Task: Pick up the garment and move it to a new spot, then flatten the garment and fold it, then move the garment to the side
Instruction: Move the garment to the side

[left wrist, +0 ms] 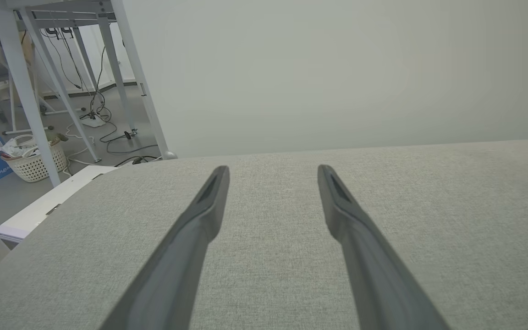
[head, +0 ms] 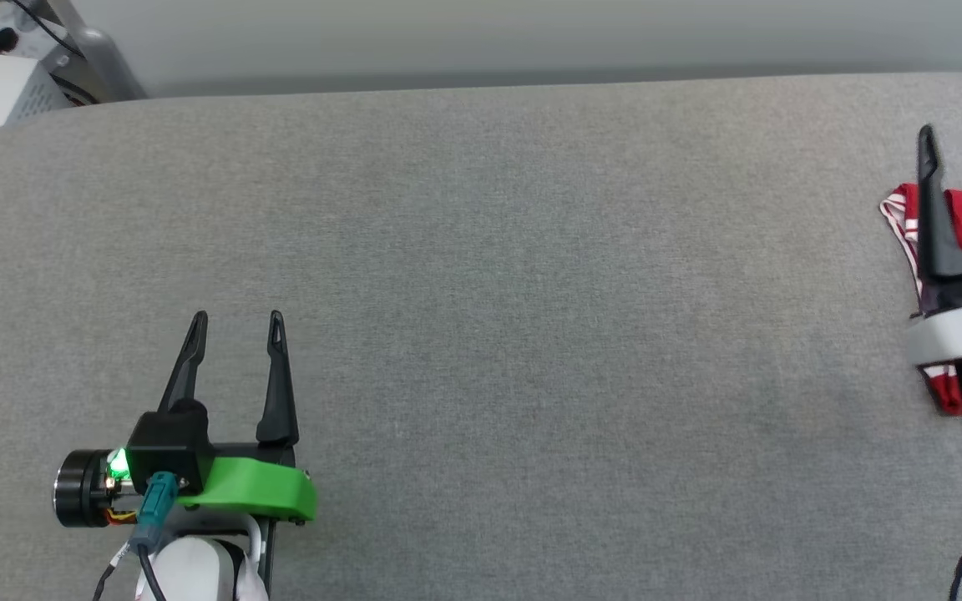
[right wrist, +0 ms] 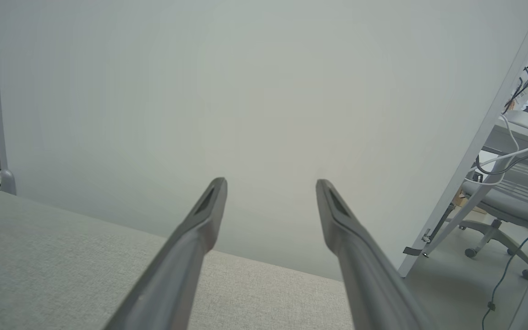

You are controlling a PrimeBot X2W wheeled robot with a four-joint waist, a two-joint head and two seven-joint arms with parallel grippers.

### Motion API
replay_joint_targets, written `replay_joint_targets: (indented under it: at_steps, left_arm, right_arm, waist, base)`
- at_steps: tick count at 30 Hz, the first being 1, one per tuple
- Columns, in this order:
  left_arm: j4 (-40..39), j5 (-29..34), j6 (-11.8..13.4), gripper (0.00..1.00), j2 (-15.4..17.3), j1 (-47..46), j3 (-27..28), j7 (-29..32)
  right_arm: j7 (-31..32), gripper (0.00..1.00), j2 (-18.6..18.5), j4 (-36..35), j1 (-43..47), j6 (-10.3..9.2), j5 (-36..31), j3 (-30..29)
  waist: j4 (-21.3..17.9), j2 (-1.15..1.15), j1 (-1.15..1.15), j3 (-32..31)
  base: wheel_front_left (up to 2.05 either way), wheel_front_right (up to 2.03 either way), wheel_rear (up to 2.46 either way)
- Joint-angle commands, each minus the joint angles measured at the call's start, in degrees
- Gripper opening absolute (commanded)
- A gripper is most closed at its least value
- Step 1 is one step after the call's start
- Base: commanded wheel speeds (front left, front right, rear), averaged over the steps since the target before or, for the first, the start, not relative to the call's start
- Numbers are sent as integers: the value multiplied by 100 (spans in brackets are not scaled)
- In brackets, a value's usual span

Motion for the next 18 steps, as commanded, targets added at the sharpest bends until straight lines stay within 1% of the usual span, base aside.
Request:
replay_joint_targets:
  at_steps: [1, 5, 9, 13, 18]
  left_arm:
    - [34, -58, -7, 100, -27, 89, 4, -33]
    - [132, -89, -32, 100, -57, 158, -1, -33]
    - [194, -117, -48, 100, -79, 221, 18, -33]
    - [236, -144, -75, 100, -95, 287, 41, -33]
    - [267, -160, -105, 100, -118, 344, 36, -33]
  right_arm:
    - [-49, 100, 163, -72, 198, -5, 49, 12]
    - [-73, 100, 639, -146, 728, -5, 244, 135]
    - [-77, 100, 893, -233, 1158, -5, 384, 301]
    - [-78, 100, 1056, -271, 1552, -5, 478, 391]
    - [-79, 100, 1141, -364, 1944, -5, 459, 417]
  waist:
    - [262, 0, 0, -285]
    - [335, 0, 0, -420]
    - [380, 0, 0, -498]
    - [413, 0, 0, -541]
    - [464, 0, 0, -553]
  base:
    - [0, 0, 0]
    - [0, 0, 0]
    - [0, 0, 0]
    - [0, 0, 0]
    - [0, 0, 0]
